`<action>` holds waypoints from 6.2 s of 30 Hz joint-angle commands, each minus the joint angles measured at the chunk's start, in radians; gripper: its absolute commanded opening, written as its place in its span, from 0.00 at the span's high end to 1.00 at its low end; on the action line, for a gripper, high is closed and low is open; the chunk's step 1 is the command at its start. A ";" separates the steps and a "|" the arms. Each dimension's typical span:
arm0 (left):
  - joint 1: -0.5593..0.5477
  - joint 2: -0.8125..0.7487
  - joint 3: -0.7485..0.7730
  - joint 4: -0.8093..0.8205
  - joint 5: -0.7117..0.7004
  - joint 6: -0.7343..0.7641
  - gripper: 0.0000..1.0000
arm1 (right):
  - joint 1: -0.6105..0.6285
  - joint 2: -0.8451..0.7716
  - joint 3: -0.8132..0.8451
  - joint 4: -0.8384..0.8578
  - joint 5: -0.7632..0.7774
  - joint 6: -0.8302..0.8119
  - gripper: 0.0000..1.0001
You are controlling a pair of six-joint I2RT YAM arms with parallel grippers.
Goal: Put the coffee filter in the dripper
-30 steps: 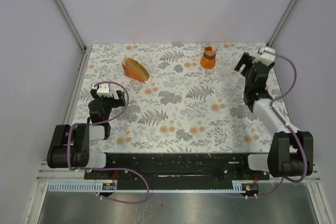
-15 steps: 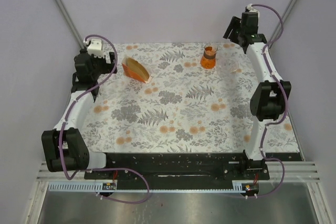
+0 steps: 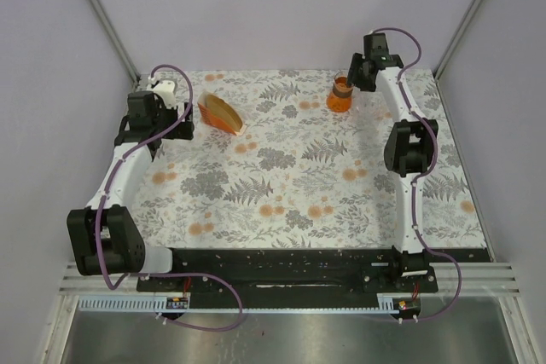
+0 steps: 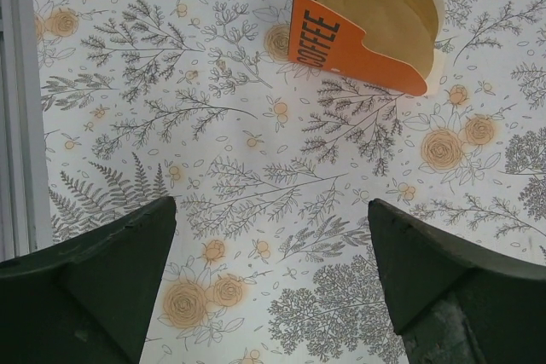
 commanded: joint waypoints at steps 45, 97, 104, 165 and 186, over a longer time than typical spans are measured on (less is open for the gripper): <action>-0.218 -0.065 0.105 -0.240 0.383 0.041 0.14 | 0.561 -0.779 -1.045 0.279 0.193 0.279 0.72; -0.738 0.467 0.565 -0.368 0.172 0.433 1.00 | 0.173 -1.106 -1.203 0.292 0.221 0.042 0.30; -0.740 0.486 0.568 -0.390 0.200 0.591 1.00 | -0.014 -0.904 -1.075 0.380 0.196 0.051 0.31; -0.226 -0.122 0.237 -0.488 0.047 0.196 0.01 | 0.304 -1.018 -1.067 0.326 -0.450 0.115 1.00; -0.216 -0.126 0.235 -0.486 0.054 0.205 0.01 | 0.384 -0.902 -1.016 0.266 -0.333 0.063 1.00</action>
